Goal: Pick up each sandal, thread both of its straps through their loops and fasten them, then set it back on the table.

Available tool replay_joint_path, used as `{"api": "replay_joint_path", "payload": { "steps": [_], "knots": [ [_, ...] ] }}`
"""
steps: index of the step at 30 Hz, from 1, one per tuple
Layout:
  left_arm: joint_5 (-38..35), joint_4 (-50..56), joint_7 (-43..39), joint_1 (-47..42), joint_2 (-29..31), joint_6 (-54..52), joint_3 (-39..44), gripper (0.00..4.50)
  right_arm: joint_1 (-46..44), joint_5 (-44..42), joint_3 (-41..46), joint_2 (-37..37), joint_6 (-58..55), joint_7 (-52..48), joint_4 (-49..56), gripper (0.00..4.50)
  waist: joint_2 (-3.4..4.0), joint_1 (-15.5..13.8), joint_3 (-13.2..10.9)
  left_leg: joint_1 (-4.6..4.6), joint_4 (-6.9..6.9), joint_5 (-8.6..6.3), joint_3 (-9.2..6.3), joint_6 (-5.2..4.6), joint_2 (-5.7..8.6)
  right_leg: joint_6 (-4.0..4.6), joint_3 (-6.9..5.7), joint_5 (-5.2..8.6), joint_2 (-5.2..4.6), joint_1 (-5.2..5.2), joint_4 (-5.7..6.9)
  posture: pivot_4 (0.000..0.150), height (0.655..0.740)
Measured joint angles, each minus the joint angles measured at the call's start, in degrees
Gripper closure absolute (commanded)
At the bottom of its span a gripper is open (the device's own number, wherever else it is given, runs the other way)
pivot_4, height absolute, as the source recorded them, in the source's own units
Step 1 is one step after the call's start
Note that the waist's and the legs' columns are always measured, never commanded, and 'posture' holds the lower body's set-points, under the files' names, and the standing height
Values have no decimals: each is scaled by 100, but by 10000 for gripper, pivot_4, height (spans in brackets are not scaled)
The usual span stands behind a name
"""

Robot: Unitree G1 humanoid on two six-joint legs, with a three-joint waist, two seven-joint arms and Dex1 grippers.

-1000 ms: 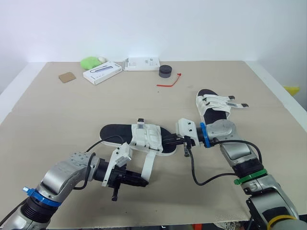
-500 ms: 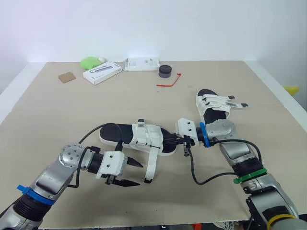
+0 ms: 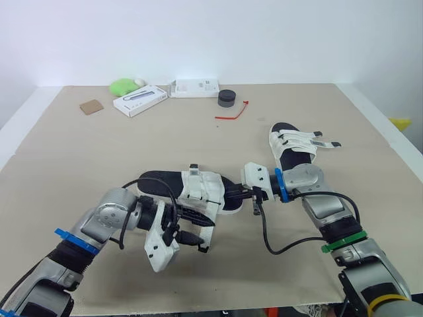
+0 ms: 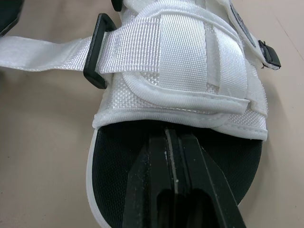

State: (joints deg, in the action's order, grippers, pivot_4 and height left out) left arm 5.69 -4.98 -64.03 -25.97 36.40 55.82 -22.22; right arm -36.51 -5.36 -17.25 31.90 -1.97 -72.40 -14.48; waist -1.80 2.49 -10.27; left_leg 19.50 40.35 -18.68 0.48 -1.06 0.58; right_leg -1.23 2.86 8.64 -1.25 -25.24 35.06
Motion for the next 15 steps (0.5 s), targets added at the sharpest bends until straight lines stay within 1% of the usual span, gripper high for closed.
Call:
{"api": "replay_joint_path", "payload": {
  "steps": [3, 6, 11, 15],
  "knots": [
    [101, -127, 62, -145, 10, 58, -193, 17900, 2, 0, -1, 9, -14, 4, 20, 45000, 0, -2, 0, 0, 0, 0, 1, -1, 1, -2, 0, 0, 2, 0, 0, 1500, 7400],
    [102, -204, 193, -212, 26, 60, -201, 17900, 10, 0, -1, 30, -25, 4, 48, 45000, 0, -3, 0, 1, 0, 0, -1, -1, 0, -2, -1, 1, 2, -1, 0, 1500, 7400],
    [64, -470, 372, -423, 304, 323, -189, 17900, 56, 0, 2, 65, -48, 25, 125, 45000, 0, -4, 0, 1, 0, 0, -1, -2, 0, -1, -2, 2, -1, -1, 0, 1500, 7400],
    [162, -770, 527, -475, 380, 529, -163, 17900, 64, 0, 6, 84, -66, 23, 150, 45000, 0, -4, 0, 3, 0, -1, -1, -2, 1, -2, -4, 3, -4, -1, -1, 1500, 7400]
  ]
}}
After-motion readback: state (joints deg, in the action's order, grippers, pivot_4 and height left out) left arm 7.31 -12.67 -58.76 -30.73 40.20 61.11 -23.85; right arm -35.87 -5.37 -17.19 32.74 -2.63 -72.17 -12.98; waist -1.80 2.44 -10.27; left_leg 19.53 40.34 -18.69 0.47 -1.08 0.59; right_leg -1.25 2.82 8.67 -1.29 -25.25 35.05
